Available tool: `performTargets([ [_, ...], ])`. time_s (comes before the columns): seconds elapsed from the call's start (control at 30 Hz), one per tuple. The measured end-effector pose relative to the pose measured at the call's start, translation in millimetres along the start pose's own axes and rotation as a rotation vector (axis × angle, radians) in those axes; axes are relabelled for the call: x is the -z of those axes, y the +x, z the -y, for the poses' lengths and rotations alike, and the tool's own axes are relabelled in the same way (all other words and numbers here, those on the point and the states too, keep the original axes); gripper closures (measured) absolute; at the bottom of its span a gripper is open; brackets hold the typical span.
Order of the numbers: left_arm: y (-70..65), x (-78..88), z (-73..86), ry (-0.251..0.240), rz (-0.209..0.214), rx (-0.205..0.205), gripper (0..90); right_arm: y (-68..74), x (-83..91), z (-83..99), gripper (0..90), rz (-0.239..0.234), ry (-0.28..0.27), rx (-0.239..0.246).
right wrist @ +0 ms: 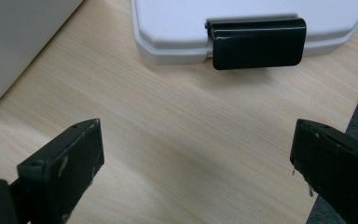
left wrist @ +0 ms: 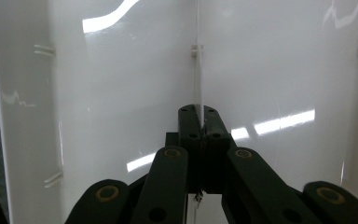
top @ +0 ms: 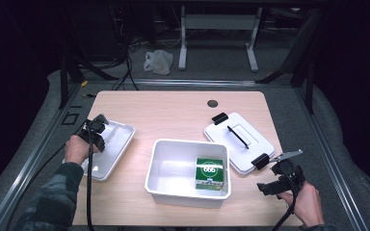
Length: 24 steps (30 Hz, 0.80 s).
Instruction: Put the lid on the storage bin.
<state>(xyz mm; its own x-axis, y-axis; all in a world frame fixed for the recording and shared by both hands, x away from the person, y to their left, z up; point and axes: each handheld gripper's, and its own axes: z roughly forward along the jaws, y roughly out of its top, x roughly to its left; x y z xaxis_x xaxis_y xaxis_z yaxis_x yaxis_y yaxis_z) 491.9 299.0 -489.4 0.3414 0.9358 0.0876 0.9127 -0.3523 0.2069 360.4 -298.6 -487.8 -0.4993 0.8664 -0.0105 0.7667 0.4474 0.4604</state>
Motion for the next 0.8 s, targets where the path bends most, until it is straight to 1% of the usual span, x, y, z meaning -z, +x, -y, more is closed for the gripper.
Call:
performTargets([
  [0.03, 0.2, 5.4, 1.7, -0.011, 0.006, -0.021, 89.4, 0.1, -0.1, 0.0, 2.3, 0.001, 0.003, 0.002],
  [0.1, 1.6, 15.9, 5.8, -0.034, 0.031, -0.05, 89.4, 0.3, -0.4, -0.1, 2.3, -0.001, 0.004, 0.005],
  [0.2, 2.3, 31.4, 10.9, -0.064, 0.057, -0.109, 89.3, -0.2, -1.0, -0.4, 2.2, -0.005, 0.01, 0.007],
  [0.23, 1.9, 37.0, 12.3, -0.074, 0.076, -0.144, 89.4, -0.1, -1.3, -0.4, 2.2, -0.004, 0.012, 0.006],
  [0.27, 0.6, 42.5, 13.5, -0.081, 0.092, -0.167, 89.4, 0.1, -1.7, -0.4, 2.2, -0.006, 0.015, 0.01],
  [0.3, -1.4, 47.7, 14.3, -0.087, 0.098, -0.192, 89.3, 0.4, -2.2, -0.4, 2.2, -0.008, 0.016, 0.014],
  [0.33, -3.9, 52.8, 15.3, -0.098, 0.106, -0.235, 89.3, 0.8, -2.6, -0.5, 2.2, -0.009, 0.018, 0.015],
  [0.37, -5.6, 57.9, 16.0, -0.105, 0.12, -0.267, 89.3, 1.0, -2.8, -0.6, 2.2, -0.017, 0.019, 0.015],
  [0.4, -7.8, 63.0, 16.3, -0.11, 0.122, -0.28, 89.3, 1.1, -2.7, -0.6, 2.2, -0.022, 0.018, 0.013],
  [0.47, -12.1, 73.6, 16.7, -0.133, 0.118, -0.324, 89.3, 1.0, -2.4, -0.6, 2.1, -0.021, 0.018, 0.013],
  [0.57, -19.3, 87.9, 15.7, -0.163, 0.125, -0.371, 89.3, 0.3, -3.1, -0.3, 2.0, -0.025, 0.022, 0.013],
  [0.63, -27.2, 97.2, 14.8, -0.175, 0.119, -0.422, 89.3, 0.2, -3.6, 0.0, 2.1, -0.025, 0.026, 0.012],
  [0.67, -32.5, 102.1, 14.4, -0.175, 0.111, -0.454, 89.3, 0.0, -3.8, 0.2, 2.1, -0.029, 0.028, 0.01],
  [0.7, -38.4, 106.9, 14.2, -0.186, 0.105, -0.488, 89.3, -0.1, -4.0, 0.3, 2.0, -0.035, 0.03, 0.008],
  [0.73, -44.1, 111.8, 13.6, -0.19, 0.107, -0.52, 89.3, -0.4, -4.2, 0.4, 2.0, -0.038, 0.033, 0.007],
  [0.8, -56.8, 120.2, 12.7, -0.208, 0.102, -0.564, 89.3, -0.6, -4.7, 0.6, 2.0, -0.038, 0.037, 0.006],
])
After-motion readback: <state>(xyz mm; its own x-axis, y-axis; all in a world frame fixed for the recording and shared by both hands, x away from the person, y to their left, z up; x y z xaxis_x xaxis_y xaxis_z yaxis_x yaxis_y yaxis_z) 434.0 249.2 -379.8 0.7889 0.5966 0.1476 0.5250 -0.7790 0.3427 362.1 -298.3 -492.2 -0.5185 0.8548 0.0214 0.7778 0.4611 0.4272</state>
